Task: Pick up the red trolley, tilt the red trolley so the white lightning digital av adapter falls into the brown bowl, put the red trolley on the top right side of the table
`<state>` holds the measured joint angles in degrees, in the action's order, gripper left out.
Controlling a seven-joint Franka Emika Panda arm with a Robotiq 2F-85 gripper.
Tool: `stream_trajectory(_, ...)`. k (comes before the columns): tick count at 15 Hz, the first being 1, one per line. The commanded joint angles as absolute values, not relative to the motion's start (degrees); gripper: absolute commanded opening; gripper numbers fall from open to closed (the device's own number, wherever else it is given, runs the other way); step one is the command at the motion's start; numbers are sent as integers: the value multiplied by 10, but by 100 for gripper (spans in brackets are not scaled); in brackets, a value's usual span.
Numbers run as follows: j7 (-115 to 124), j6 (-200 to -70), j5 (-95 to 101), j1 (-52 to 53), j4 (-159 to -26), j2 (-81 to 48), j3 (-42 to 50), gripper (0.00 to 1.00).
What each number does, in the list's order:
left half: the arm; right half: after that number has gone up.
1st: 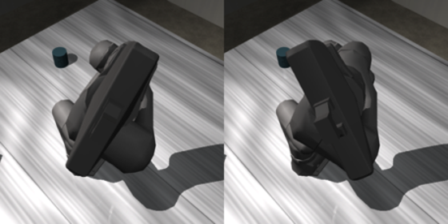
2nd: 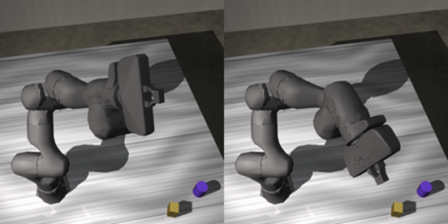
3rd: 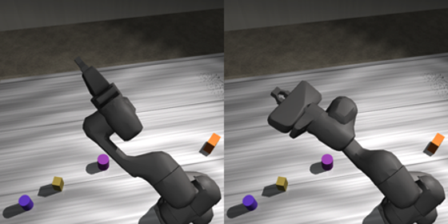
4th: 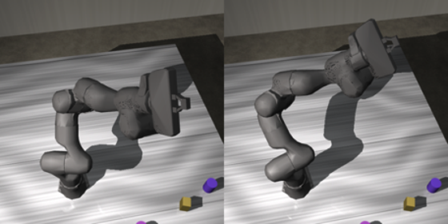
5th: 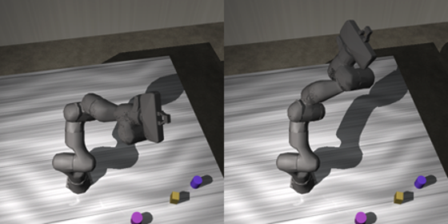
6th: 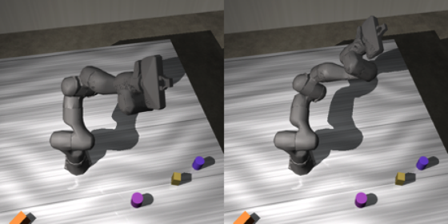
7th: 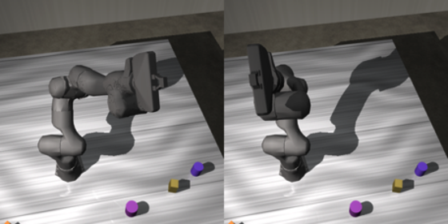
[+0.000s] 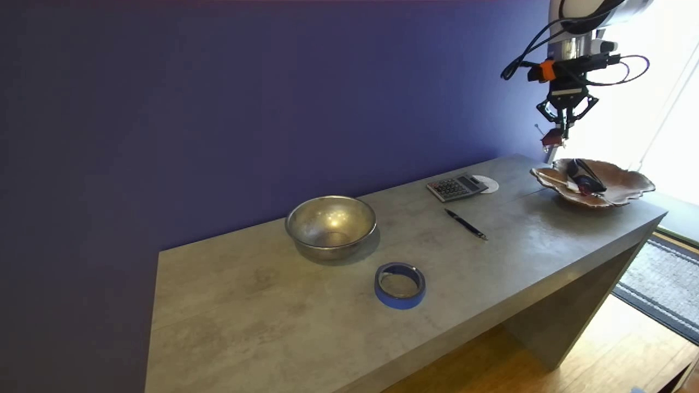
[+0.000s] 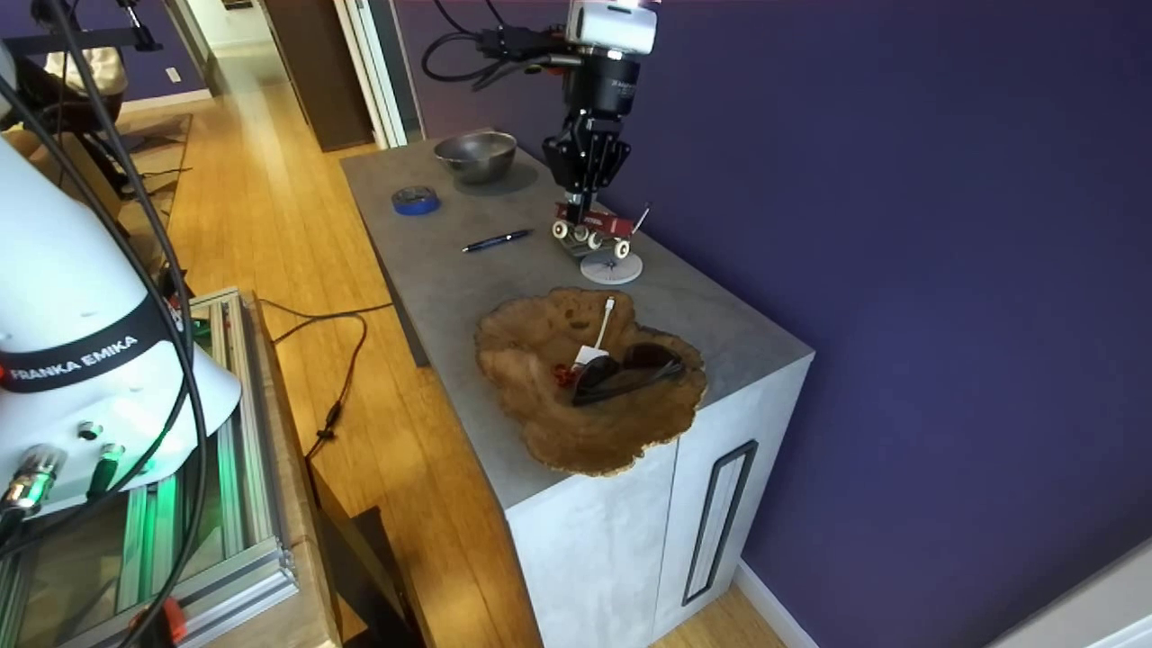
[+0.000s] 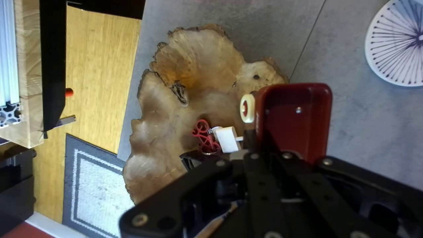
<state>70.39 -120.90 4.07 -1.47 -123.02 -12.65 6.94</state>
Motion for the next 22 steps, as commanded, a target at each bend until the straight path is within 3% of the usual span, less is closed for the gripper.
stream_trajectory(1,749,-1278,14,-17,-1221,-146,73,1)
stream_trajectory(13,768,-1591,-179,-62,-1233,-228,89,1)
stream_trajectory(22,760,-1648,-228,-65,-1216,-305,89,1)
